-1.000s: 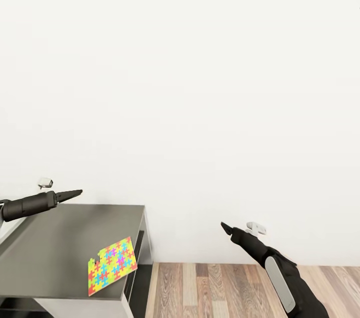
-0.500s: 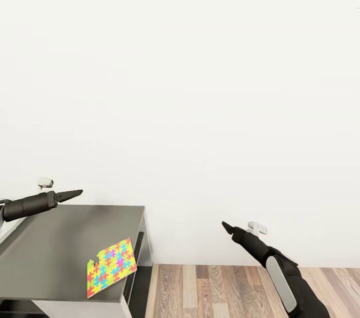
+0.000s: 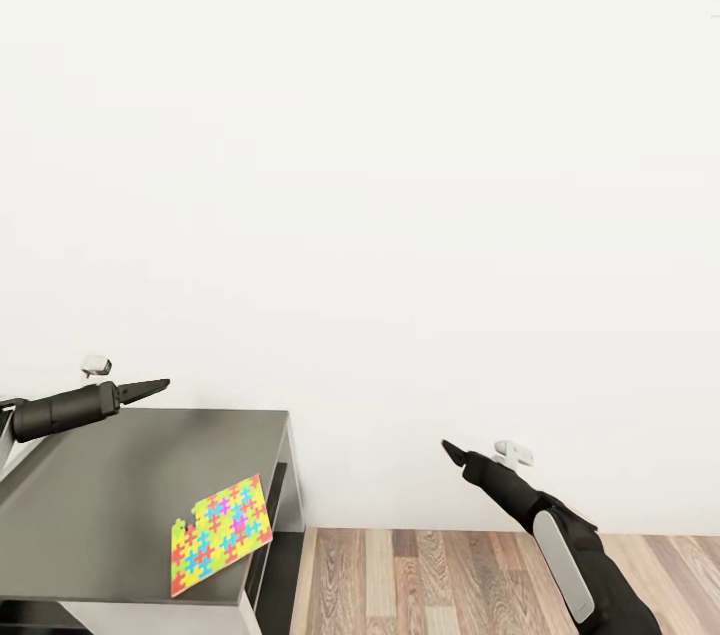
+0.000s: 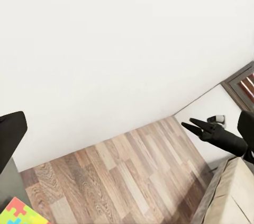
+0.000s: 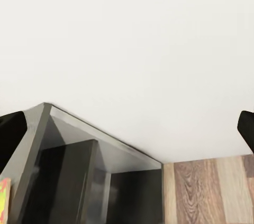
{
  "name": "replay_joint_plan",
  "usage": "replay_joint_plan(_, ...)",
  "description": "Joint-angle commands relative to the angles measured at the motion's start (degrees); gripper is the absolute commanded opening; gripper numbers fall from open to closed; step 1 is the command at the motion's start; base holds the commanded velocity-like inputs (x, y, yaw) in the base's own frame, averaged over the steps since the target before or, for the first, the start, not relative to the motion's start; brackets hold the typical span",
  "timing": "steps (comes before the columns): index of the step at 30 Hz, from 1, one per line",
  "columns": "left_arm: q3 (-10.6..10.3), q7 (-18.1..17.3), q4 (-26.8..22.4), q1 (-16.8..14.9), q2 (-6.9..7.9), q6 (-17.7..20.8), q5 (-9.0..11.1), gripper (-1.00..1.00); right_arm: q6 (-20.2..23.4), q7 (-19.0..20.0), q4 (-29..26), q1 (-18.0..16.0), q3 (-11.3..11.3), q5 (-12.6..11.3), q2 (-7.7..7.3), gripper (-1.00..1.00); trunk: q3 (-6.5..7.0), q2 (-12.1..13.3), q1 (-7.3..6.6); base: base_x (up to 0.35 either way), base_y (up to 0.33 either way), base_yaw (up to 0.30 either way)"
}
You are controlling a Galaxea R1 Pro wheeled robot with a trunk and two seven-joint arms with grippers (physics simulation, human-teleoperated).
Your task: Put all the toys in the child's room - the three board games (two on the bed and one on the table), the two jigsaw puzzles on the table, and the tennis ball on the table - inside the toy box on the table in the child's room.
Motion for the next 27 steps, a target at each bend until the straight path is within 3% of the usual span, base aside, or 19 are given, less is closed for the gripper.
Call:
replay_joint_plan(1, 0.2, -0.5, 0.0, -0.1, -0.03, 0.6, -0.6, 1.0, 0.5, 0.7, -0.1, 0.0, -0.1, -0.4, -0.01, 1.0, -0.29, -0.5, 0.25, 0.0, 0.0, 0.0)
replay_joint_plan(12, 0.2, -0.5, 0.0, -0.1, -0.09, 0.6, -0.6, 1.0, 1.0, 2.1, -0.1, -0.1, -0.2, -0.5, -0.03, 1.0, -2.26, -4.9, 2.66, 0.0, 0.0, 0.0)
replay_joint_plan(14, 0.1, -0.5, -0.1, -0.1, -0.09, 0.8, -0.6, 1.0, 1.0, 4.9, -0.1, -0.1, -0.3, -0.5, -0.38, 1.0, -2.62, -5.7, 3.1, 0.0, 0.0, 0.0)
replay_joint_plan(20, -3.4, -0.5, -1.7, 0.0, -1.11, 1.6, -0.6, 1.0, 1.2, 7.9, 0.1, -0.1, -2.8, -0.7, -1.76, 1.0, -3.7, -8.1, 4.42, 0.0, 0.0, 0.0)
replay_joint_plan(23, -5.3, -0.5, -5.7, 0.5, -3.05, 4.2, -0.6, 1.0, 2.4, 8.1, 0.3, -0.2, -3.5, -0.9, -1.74, 1.0, -4.24, -9.3, 5.08, 0.0, 0.0, 0.0)
replay_joint_plan(27, -7.4, -0.5, -14.4, 3.4, -7.17, 9.0, -0.8, 1.0, 5.9, 8.0, 0.3, -0.8, -3.7, -0.9, -1.24, 1.0, -4.96, -10.9, 5.96, 0.0, 0.0, 0.0)
